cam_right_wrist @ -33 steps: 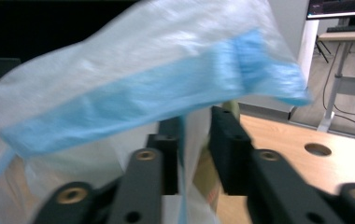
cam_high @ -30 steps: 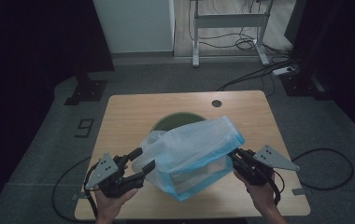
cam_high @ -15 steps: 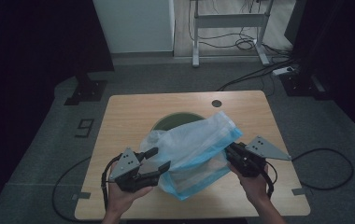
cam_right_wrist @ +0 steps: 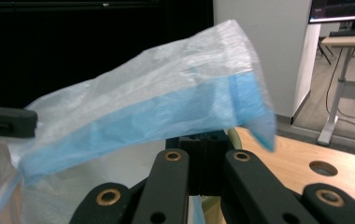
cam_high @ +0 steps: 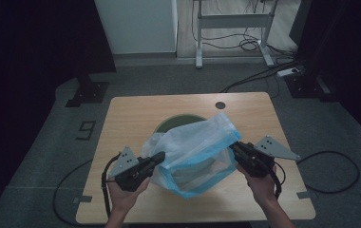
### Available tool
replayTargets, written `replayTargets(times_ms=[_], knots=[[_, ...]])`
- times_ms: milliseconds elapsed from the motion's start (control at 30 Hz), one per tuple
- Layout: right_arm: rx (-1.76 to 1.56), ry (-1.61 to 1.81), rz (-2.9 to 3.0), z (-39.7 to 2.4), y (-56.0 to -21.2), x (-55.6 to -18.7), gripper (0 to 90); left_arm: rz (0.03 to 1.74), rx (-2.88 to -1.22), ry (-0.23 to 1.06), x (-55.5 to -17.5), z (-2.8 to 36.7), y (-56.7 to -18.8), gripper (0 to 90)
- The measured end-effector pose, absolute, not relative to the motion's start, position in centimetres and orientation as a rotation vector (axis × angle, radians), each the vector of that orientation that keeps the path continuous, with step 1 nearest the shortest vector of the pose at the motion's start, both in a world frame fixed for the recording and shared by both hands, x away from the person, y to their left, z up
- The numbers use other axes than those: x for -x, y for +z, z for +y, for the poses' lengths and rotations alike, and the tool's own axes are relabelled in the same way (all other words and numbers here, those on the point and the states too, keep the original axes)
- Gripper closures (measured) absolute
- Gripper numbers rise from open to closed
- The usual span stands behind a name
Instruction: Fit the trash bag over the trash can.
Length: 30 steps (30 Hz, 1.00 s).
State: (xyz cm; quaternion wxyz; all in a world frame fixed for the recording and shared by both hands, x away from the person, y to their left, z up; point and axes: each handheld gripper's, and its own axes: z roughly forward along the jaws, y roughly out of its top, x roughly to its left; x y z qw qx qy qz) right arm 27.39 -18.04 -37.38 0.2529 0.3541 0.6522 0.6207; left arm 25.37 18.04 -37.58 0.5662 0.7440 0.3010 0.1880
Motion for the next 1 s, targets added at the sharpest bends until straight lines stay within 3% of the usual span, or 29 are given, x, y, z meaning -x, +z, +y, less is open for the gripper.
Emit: replayTargets(times_ms=[467,1000], knots=[[-1.026,1.619,1.78,-18.9,-37.3,-30.5,88.8,0.904,-1.58,0.464,-30.5,22.1,-37.0,90.0],[-1.119,1.508,1.776,-18.9,-38.6,-36.2,88.8,1.02,-1.624,0.499,-35.2,22.5,-38.6,90.0]])
